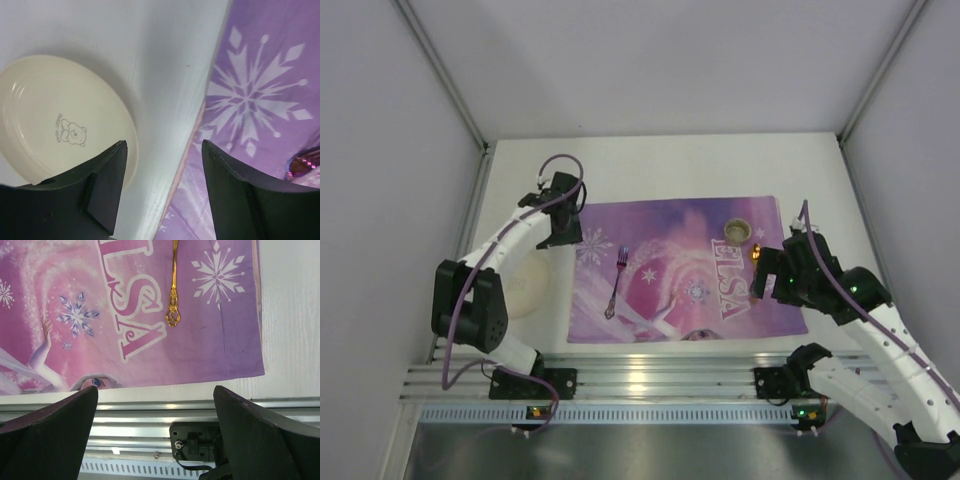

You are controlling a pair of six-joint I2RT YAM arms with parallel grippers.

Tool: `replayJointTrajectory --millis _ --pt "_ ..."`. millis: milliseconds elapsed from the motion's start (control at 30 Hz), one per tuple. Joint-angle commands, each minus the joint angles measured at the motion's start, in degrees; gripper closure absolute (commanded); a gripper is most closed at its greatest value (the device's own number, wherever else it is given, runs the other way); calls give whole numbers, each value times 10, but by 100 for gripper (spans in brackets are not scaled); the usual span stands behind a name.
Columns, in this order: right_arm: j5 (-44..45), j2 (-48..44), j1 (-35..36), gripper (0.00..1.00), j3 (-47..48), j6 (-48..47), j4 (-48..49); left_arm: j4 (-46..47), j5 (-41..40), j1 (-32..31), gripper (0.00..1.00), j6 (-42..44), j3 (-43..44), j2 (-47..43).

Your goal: Set the dinner table for one person

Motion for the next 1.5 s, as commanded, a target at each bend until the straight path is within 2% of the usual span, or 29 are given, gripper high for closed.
replayJointTrajectory --millis 0,433,533,633,667,800,867,900,1100,1267,1467 --pt "-2 -5 -8 0 0 -10 24 -38 -52 2 34 -1 -34 -16" --pt "-9 -6 -9 0 -2 -19 25 -8 -63 13 38 -32 -117 2" --pt "-10 -6 -9 0 -2 -21 24 10 -60 18 45 -34 -130 23" --pt "-10 -5 -9 0 -2 -23 24 23 -56 29 58 -36 -131 42" --pt "-11 -5 -9 0 -1 -24 24 23 -56 31 68 -37 -128 53" --pt "-14 -4 -9 0 -4 -25 24 31 -52 46 86 -31 -125 65" --pt "-15 -1 -9 0 -2 -27 24 37 -52 57 92 -25 -127 66" --pt "-14 -1 -9 0 -2 -26 23 40 -47 65 100 -22 -129 67" --pt "-11 -6 -9 0 -5 -23 22 18 -61 73 100 -13 -98 62" --pt "-10 -5 -8 0 -3 -23 23 -45 -86 69 100 -12 8 45" --pt "-13 5 -8 0 -1 -23 27 -119 -118 9 100 -12 133 42"
